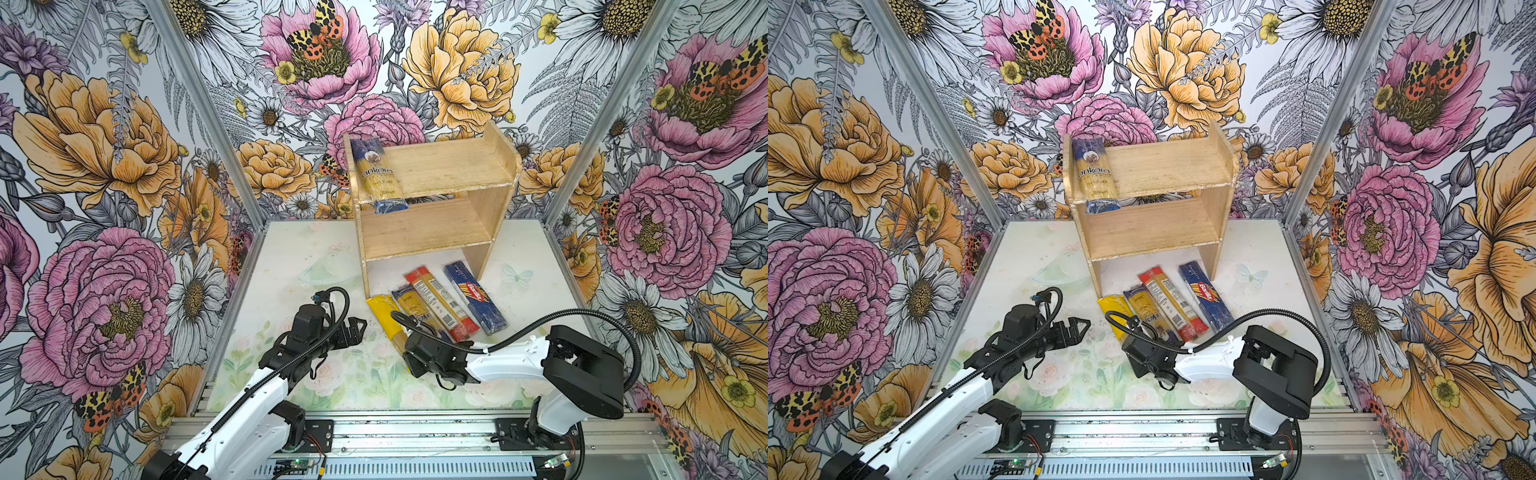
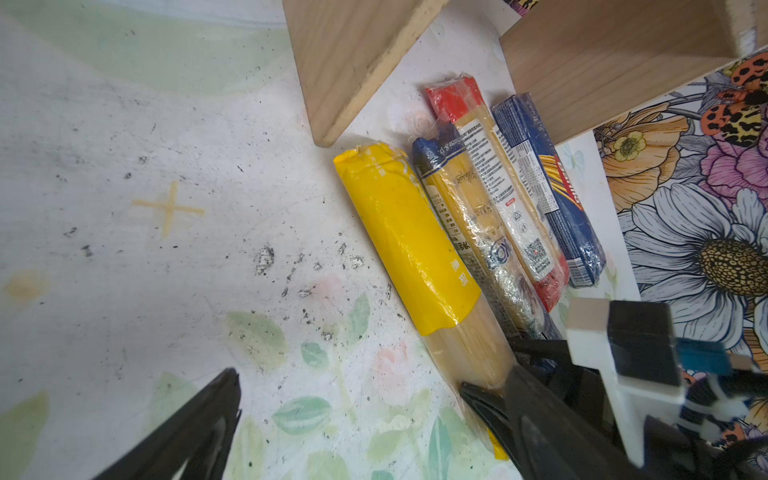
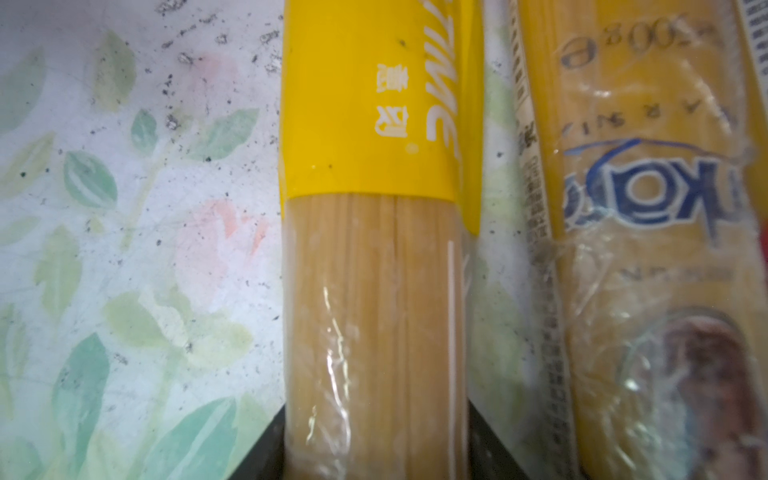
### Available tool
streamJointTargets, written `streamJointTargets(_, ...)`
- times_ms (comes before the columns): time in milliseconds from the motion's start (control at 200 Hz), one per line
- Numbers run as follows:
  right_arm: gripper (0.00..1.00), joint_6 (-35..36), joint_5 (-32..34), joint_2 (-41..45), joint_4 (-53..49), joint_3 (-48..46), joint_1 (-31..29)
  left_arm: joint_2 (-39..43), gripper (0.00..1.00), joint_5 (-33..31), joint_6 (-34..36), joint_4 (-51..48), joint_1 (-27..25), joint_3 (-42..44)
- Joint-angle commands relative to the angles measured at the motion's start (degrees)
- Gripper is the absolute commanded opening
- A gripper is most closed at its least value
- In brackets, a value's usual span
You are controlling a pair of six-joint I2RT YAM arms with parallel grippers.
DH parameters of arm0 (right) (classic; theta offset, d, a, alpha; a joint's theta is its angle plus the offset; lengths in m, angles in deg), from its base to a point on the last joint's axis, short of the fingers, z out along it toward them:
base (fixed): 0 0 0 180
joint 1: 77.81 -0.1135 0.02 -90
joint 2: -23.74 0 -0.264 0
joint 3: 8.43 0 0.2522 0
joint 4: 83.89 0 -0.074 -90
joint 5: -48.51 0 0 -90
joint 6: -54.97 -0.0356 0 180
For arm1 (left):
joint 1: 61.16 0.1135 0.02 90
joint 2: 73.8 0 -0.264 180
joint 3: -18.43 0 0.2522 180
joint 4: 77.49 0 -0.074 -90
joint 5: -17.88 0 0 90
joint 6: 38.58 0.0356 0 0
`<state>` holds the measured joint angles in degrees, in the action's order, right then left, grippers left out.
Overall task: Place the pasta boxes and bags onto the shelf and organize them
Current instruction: 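Close the right gripper on the Pastatime bag's end nearest the robot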
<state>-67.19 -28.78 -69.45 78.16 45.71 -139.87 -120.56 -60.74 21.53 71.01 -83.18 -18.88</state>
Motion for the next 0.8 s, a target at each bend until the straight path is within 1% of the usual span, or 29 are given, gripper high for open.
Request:
streamJointTargets(0,0.41,-1.3,-6.2,-4.3,-6.2,-2.2,-0.2,0.5,0.99,-0.7,0.7,0.7,-0.2,0.6)
streamJointTargets(95,0.36,-1.8,-6.6,-3.4,-6.3,-2.0,-0.1,0.5,0.99,-0.7,0.6,0.6,-0.1,0.6)
streamJointTargets(185,0.29,-2.2,-7.1,-2.0,-6.4,-2.0,0.3,0.5,0.99,-0.6,0.6,0.6,-0.1,0.5)
streamJointTargets(325,0.21,-2.5,-9.7,0.1,-6.8,-1.8,1.6,0.5,0.99,-0.3,0.6,0.7,-0.1,0.5)
streamJointTargets(445,0.11,-2.6,-10.8,1.9,-7.5,-1.6,2.6,0.7,0.99,-0.4,0.5,0.7,-0.1,0.6)
streamJointTargets(530,0.05,-2.5,-10.9,2.9,-7.8,-1.6,3.1,0.8,0.99,-0.4,0.4,0.7,-0.1,0.7)
streamJointTargets(661,0.0,-2.4,-10.3,4.5,-8.5,-1.7,3.2,0.8,0.99,-0.3,0.5,0.6,-0.1,0.7)
streamJointTargets(796,0.0,-2.6,-10.0,6.5,-8.9,-1.7,3.4,0.8,0.99,-0.1,0.5,0.6,-0.1,0.6)
